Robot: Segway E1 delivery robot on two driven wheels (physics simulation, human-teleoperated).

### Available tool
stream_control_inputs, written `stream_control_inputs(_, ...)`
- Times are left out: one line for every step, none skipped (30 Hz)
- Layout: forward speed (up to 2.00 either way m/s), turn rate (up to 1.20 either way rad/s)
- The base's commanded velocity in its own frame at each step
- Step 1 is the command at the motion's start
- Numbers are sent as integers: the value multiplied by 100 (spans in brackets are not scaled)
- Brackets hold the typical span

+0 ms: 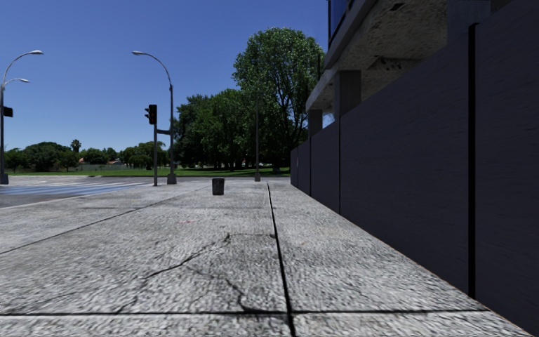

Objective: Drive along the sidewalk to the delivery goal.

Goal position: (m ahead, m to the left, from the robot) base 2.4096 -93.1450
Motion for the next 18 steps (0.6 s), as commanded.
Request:
stream_control_inputs(200,25)
stream_control_inputs(200,25)
stream_control_inputs(200,24)
stream_control_inputs(200,6)
stream_control_inputs(200,0)
stream_control_inputs(200,0)
stream_control_inputs(200,0)
stream_control_inputs(200,0)
stream_control_inputs(200,0)
stream_control_inputs(200,0)
stream_control_inputs(200,0)
stream_control_inputs(200,0)
stream_control_inputs(200,0)
stream_control_inputs(200,0)
stream_control_inputs(200,0)
stream_control_inputs(200,0)
stream_control_inputs(200,0)
stream_control_inputs(200,0)
